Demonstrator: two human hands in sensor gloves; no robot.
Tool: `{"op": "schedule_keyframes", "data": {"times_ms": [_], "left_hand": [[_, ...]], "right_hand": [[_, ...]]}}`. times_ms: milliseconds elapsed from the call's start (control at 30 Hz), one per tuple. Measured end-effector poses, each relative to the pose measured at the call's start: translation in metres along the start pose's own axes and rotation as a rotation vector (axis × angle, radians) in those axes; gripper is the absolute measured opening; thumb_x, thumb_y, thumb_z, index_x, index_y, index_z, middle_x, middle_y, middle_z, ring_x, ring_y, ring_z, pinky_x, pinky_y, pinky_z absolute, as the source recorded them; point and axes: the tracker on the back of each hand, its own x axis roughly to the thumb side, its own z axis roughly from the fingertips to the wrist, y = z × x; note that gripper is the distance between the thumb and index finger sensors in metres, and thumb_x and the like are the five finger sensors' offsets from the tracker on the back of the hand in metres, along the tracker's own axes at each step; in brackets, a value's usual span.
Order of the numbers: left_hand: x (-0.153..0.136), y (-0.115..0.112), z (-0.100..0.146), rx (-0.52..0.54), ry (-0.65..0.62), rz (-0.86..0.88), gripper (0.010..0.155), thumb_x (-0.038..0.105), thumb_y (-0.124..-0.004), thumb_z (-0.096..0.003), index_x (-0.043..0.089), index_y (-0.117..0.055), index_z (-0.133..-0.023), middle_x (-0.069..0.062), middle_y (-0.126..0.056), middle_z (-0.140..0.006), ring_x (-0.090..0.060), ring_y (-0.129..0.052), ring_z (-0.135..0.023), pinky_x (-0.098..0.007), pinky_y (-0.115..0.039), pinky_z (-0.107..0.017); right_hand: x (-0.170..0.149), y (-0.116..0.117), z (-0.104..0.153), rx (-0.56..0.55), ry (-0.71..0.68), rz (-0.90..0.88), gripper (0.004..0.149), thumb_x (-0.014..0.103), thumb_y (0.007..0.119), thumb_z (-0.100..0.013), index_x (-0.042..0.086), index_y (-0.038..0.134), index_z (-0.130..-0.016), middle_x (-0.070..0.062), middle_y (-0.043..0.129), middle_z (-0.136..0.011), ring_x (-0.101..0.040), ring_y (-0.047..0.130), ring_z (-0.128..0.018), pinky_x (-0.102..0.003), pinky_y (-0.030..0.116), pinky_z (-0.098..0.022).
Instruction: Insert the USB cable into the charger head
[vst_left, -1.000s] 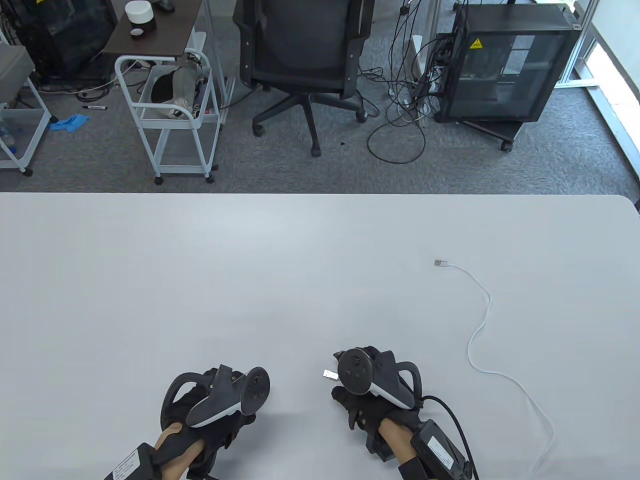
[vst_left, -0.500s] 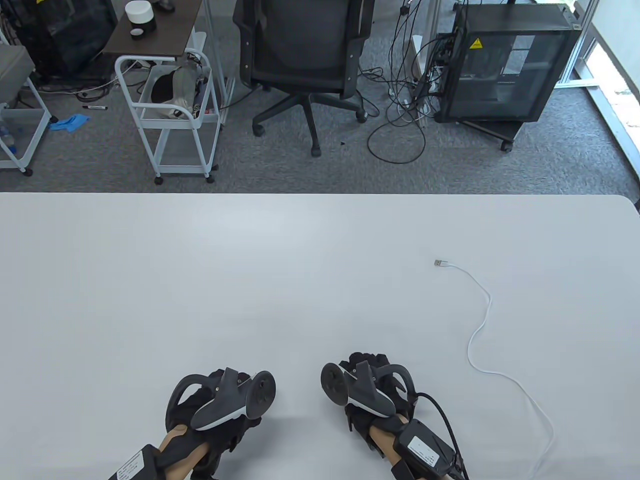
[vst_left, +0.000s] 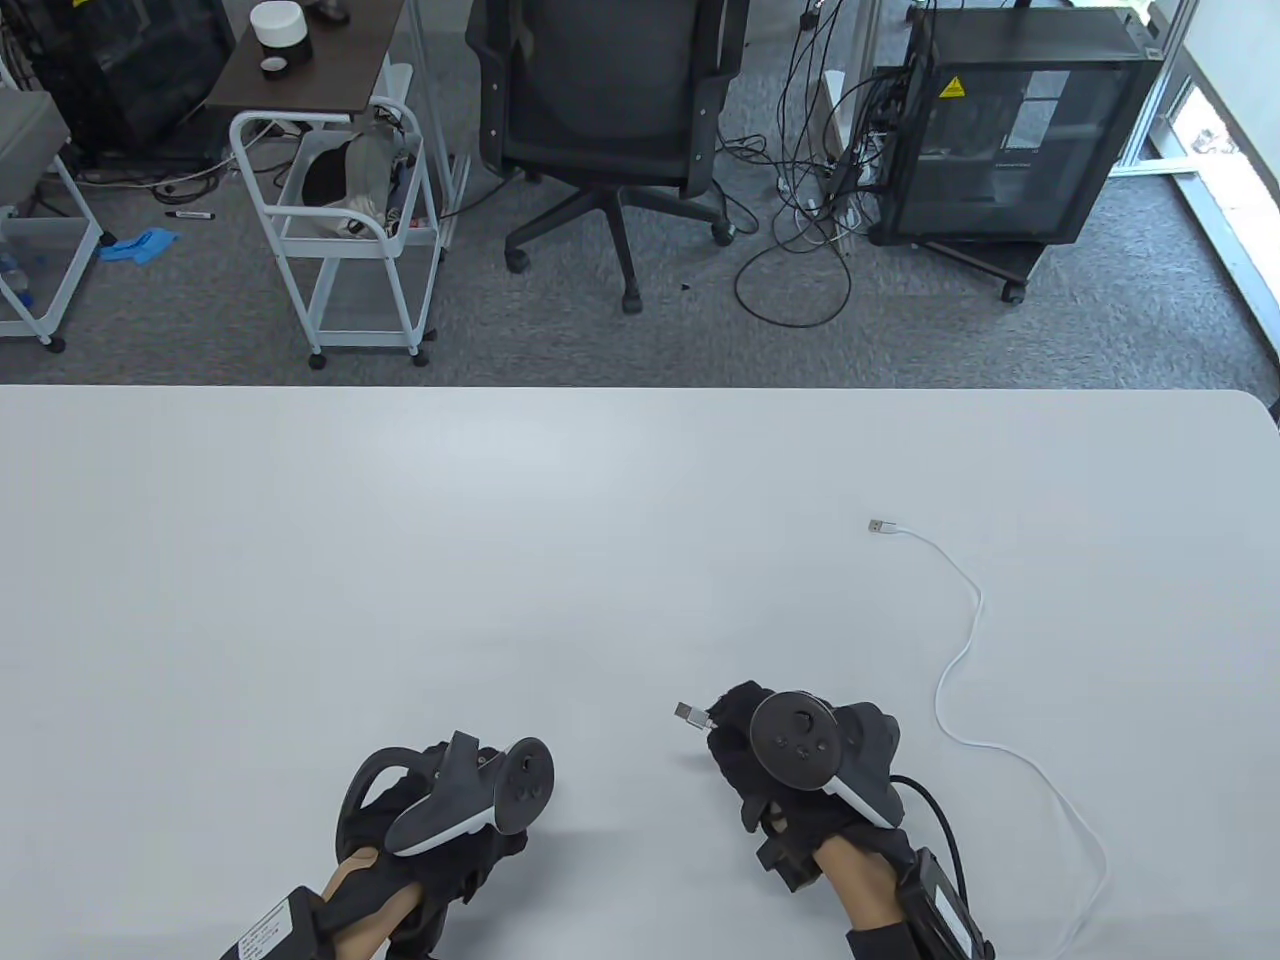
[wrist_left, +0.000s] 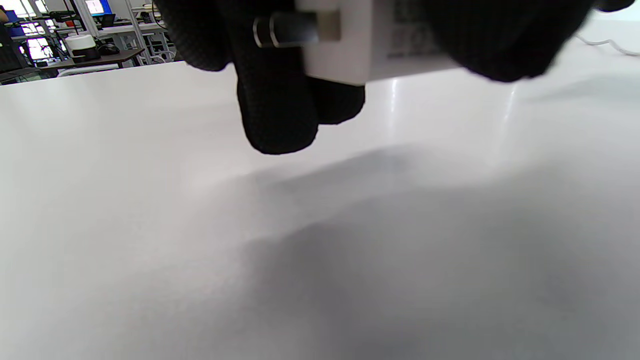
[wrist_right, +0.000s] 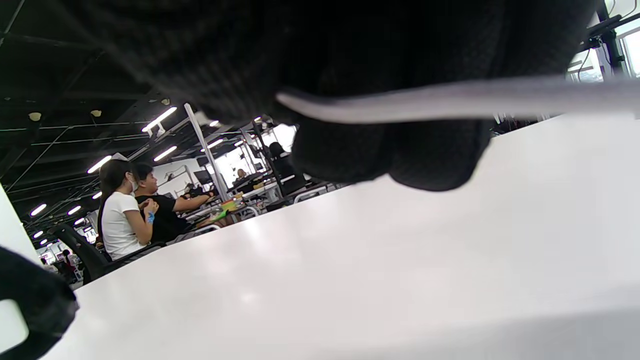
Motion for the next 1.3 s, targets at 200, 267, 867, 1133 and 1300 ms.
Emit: {"op": "schedule_keyframes", "data": {"times_ms": [200,267,867,1133,1300], "left_hand": [[0.0,0.0,0.0,-0.001,0.002,0.003,0.077,0.052,-0.08,-0.015,0.032,-0.065,-0.088,0.01,-0.092,-0.082,-0.012,-0.106,-0.067,-0.04,-0.072,-0.075],[0.0,0.0,0.0,0.004,0.001,0.001,0.077,0.052,-0.08,-0.015,0.032,-0.065,-0.088,0.01,-0.092,-0.082,-0.012,-0.106,-0.067,-0.04,-0.072,-0.075],[0.011,0.006,0.005,0.056,-0.087,0.059,0.076,0.051,-0.08,-0.0162,0.036,-0.062,-0.089,0.013,-0.089,-0.086,-0.011,-0.103,-0.073,-0.04,-0.07,-0.077],[0.015,0.005,0.005,0.063,-0.109,0.06,0.076,0.051,-0.08,-0.0162,0.035,-0.062,-0.089,0.012,-0.089,-0.086,-0.011,-0.104,-0.073,-0.04,-0.07,-0.077],[0.016,0.006,0.009,0.075,-0.135,0.064,0.075,0.052,-0.081,-0.0154,0.038,-0.064,-0.088,0.013,-0.09,-0.085,-0.011,-0.104,-0.072,-0.04,-0.071,-0.076]], "right_hand": [[-0.002,-0.001,0.001,0.022,-0.002,0.003,0.042,0.044,0.081,-0.032,0.016,0.085,-0.063,-0.001,0.107,-0.047,-0.028,0.108,-0.052,-0.054,0.074,-0.056],[-0.001,0.0,0.001,0.028,-0.01,-0.003,0.042,0.044,0.081,-0.032,0.016,0.086,-0.062,-0.001,0.107,-0.046,-0.028,0.109,-0.051,-0.054,0.075,-0.056],[0.084,0.051,0.014,0.209,-0.244,-0.021,0.042,0.045,0.081,-0.031,0.016,0.086,-0.061,0.003,0.106,-0.035,-0.024,0.11,-0.041,-0.052,0.076,-0.055],[0.089,0.06,0.016,0.251,-0.264,-0.023,0.042,0.045,0.081,-0.031,0.015,0.086,-0.061,0.003,0.106,-0.034,-0.023,0.109,-0.041,-0.052,0.076,-0.055],[0.089,0.061,0.016,0.266,-0.258,-0.006,0.042,0.045,0.081,-0.031,0.015,0.087,-0.061,0.003,0.105,-0.033,-0.024,0.109,-0.041,-0.052,0.076,-0.055]]}}
